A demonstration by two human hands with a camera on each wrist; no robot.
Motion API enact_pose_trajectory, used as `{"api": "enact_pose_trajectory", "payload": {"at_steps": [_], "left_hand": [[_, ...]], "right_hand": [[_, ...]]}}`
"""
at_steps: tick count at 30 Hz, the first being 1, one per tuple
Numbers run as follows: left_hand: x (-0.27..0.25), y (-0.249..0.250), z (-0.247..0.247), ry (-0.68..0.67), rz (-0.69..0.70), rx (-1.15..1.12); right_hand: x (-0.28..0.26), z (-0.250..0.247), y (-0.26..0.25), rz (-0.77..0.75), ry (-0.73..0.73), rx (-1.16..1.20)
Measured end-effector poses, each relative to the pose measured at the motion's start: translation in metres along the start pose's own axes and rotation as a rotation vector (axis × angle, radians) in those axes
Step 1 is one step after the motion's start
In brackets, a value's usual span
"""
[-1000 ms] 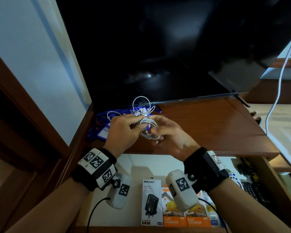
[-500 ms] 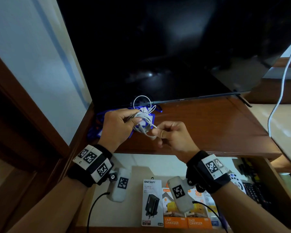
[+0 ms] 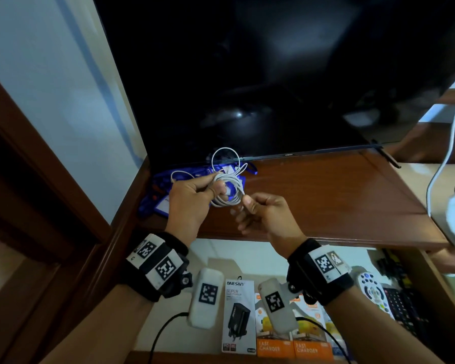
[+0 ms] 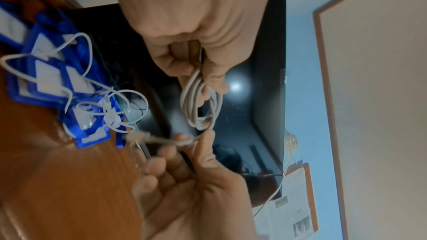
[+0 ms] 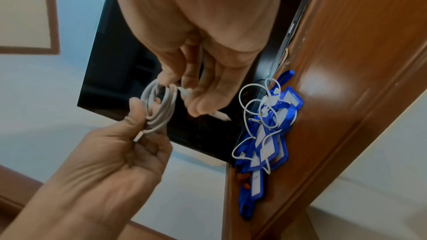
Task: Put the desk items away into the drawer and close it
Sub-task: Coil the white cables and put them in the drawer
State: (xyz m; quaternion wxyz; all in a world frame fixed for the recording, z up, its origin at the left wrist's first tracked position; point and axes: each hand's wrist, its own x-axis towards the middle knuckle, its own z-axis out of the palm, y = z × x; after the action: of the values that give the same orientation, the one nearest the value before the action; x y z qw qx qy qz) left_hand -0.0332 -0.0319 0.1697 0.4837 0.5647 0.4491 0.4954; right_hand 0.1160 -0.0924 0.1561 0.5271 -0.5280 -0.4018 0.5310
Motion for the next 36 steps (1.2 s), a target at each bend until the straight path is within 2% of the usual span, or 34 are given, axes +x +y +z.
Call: {"api": "enact_pose_trajectory", "payload": {"at_steps": [4, 6, 10, 16, 24, 27, 31, 36], "left_hand": [[-0.002, -0.003, 0.007, 0.050, -0.178, -0.133], [-0.007, -0.002, 0.010, 0.042, -0.203, -0.157], [-0.016, -0.003, 0.015, 0.017, -0.174, -0.130], [-0.022, -0.001, 0.021, 0.007, -0.139, -0.111], [-0.027, -0.002, 0.030, 0.085, 0.031, 0.187], [-0.028, -0.002, 0.037, 0.102, 0.018, 0.226], [-0.036, -0.007, 0.042, 0.111, 0.016, 0.319], [-0.042, -0.016, 0.041, 0.123, -0.154, 0.236]], "right_hand": [[0.004, 0.003, -0.005, 0.009, 0.005, 0.152], [0.006, 0.002, -0.007, 0.004, 0.004, 0.218], [0.006, -0.001, -0.007, -0.010, 0.017, 0.296], [0.004, -0.008, 0.000, -0.018, -0.035, 0.266], [0.000, -0.012, 0.002, 0.021, -0.036, 0.312], [-0.002, -0.016, 0.002, 0.062, -0.036, 0.320], [-0.005, -0.025, 0.007, 0.104, -0.032, 0.216], [-0.010, -0.028, 0.009, 0.122, -0.083, 0.169]]}}
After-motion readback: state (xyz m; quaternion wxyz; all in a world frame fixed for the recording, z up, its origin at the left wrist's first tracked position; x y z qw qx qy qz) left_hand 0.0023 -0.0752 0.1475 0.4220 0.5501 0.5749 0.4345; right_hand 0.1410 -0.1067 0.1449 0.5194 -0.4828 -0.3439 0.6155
